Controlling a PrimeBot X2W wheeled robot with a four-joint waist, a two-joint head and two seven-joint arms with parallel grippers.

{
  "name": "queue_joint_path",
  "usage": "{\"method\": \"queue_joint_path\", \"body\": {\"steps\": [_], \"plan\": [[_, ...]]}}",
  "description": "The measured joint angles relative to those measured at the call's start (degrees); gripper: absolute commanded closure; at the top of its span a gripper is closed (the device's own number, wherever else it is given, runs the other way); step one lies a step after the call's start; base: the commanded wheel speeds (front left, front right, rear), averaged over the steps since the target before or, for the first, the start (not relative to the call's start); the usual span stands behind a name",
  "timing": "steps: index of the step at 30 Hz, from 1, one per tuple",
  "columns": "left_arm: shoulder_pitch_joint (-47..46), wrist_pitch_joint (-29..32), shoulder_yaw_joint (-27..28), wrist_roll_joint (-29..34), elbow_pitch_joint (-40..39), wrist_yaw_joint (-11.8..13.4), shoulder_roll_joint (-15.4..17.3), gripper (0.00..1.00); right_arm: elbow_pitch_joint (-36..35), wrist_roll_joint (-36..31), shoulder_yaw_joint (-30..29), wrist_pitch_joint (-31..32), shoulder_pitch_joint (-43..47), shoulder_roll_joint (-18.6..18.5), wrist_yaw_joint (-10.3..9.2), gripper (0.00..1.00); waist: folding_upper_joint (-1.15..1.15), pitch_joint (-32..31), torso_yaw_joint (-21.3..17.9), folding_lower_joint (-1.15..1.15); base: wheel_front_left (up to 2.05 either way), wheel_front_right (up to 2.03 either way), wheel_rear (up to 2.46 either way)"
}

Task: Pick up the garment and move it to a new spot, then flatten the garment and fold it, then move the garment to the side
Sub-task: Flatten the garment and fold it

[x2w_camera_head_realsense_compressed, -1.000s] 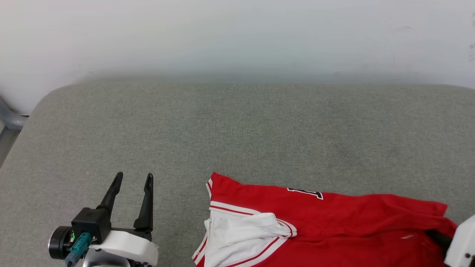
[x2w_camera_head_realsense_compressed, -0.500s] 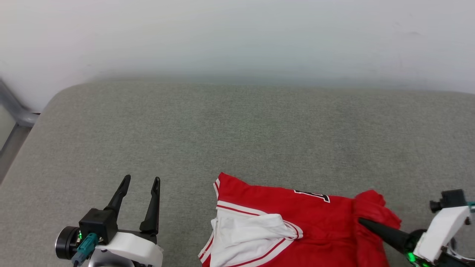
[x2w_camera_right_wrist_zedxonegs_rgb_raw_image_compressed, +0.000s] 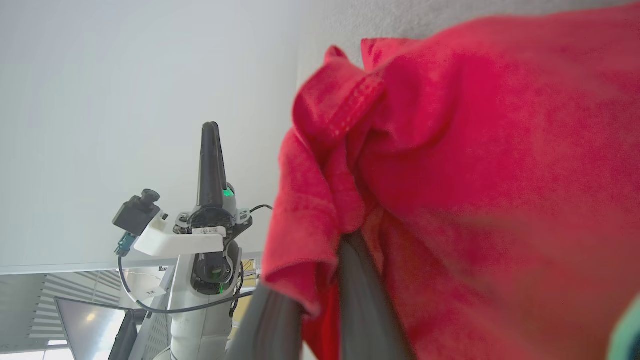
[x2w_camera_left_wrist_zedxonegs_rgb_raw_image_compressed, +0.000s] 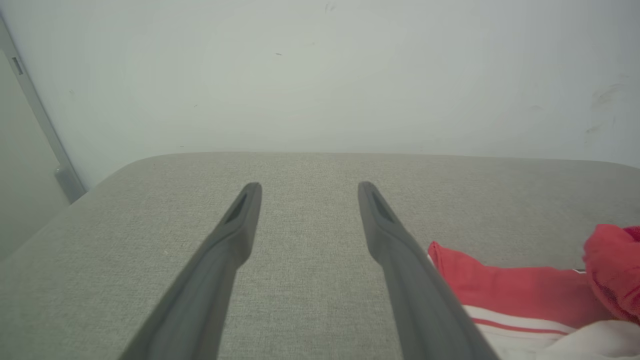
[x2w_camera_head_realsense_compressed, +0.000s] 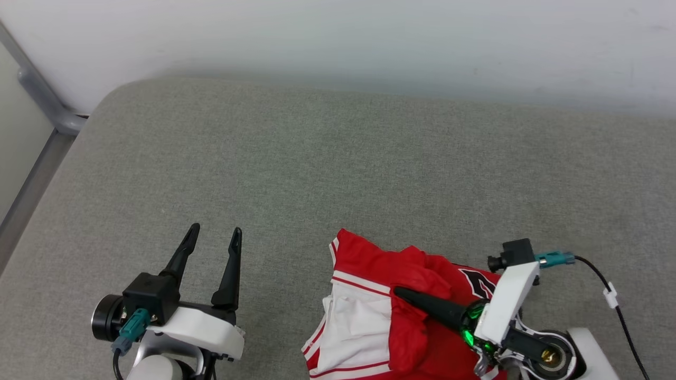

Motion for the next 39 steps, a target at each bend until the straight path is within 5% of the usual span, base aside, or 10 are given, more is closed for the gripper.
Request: {"method": "queue_joint_path", "body": {"steps": [11,12,13,14,27,33,39], "plan": [[-1.6,0.0,1.3,0.8,0.4,-1.2,-1.8,0.00,4.3,1.4,11.1,-9.8,-3.6,0.0,0.00,1.00,0.00,3.1,1.2,0.00,0.00,0.00,0.00],[-1.7,0.0,1.4,1.0,0.5,-1.3,-1.9,0.00,4.9,1.0,11.5,-10.8,-3.7,0.1,0.00,0.67,0.00,3.2,1.1,0.00,0.00,0.00,0.00],[-1.9,0.0,1.6,1.2,0.6,-1.5,-2.0,0.00,5.3,0.6,11.9,-11.6,-3.9,0.0,0.00,0.10,0.00,3.3,1.0,0.00,0.00,0.00,0.00],[-2.0,0.0,1.6,1.2,0.7,-1.7,-2.1,0.00,5.7,0.6,12.2,-12.0,-4.0,0.0,0.00,0.00,0.00,3.4,0.9,0.00,0.00,0.00,0.00],[-2.1,0.0,3.2,2.9,1.7,-3.0,-3.1,0.00,-1.1,-2.7,16.2,-17.4,-5.3,-1.8,0.00,0.00,0.00,1.9,-0.8,0.00,0.00,0.00,0.00],[-0.9,0.0,3.8,3.6,2.0,-3.1,-3.3,0.00,-3.1,-14.6,13.5,-27.9,-5.0,-6.3,0.00,0.00,0.00,0.1,-2.1,0.00,0.00,0.00,0.00],[0.2,0.0,4.2,3.9,2.4,-3.0,-3.2,0.00,-2.8,-28.5,4.7,-34.7,-1.8,-8.8,0.00,0.00,0.00,-1.5,-3.9,0.00,0.00,0.00,0.00]]}}
